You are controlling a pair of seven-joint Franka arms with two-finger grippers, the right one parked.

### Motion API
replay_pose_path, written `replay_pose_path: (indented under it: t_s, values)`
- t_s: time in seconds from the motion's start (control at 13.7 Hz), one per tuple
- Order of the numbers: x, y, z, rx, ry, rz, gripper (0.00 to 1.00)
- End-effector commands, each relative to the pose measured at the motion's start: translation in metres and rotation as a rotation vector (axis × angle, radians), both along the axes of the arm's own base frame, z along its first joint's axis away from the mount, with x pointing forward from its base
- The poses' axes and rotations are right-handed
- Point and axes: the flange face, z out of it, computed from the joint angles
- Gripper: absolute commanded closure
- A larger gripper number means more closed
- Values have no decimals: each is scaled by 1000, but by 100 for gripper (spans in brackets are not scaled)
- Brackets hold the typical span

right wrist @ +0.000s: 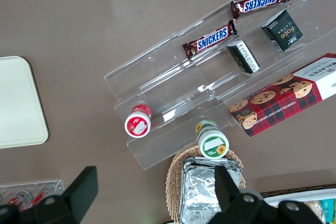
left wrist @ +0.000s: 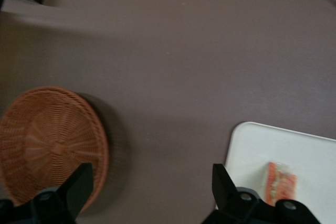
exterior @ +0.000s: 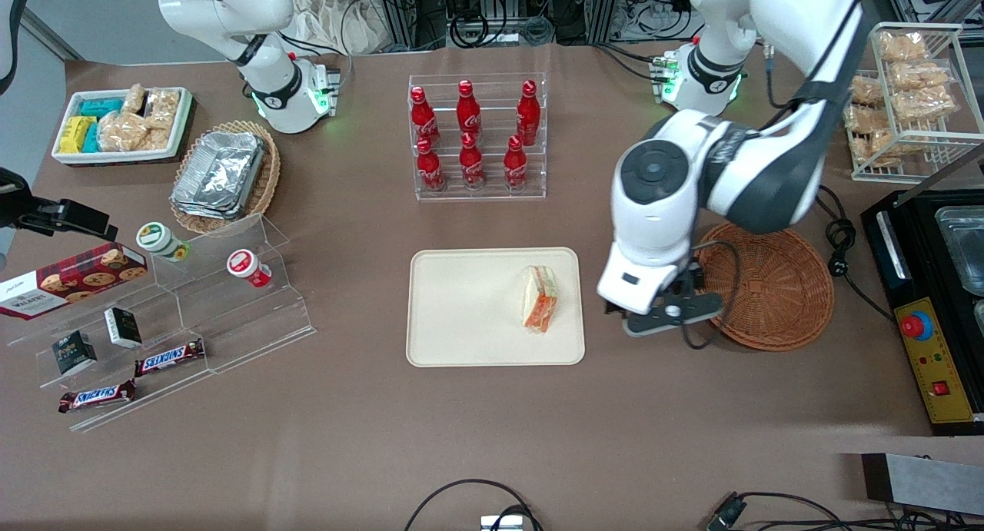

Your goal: Place sandwich from basket to tray

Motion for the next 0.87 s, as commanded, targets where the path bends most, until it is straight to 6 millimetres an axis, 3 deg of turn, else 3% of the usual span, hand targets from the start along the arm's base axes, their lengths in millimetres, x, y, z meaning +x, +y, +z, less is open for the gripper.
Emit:
replay_pose_path:
  t_s: [0.0,0.22,0.51,0.66,0.8]
  values:
    - [14,44,20,10,27,1,0]
    - [21,107,41,-5,91,-44,0]
    - [8,198,88,-82,139,-141,0]
    - [-11,230,108,-120,149,-207,0]
    - [-30,248,125,-122,152,-250,0]
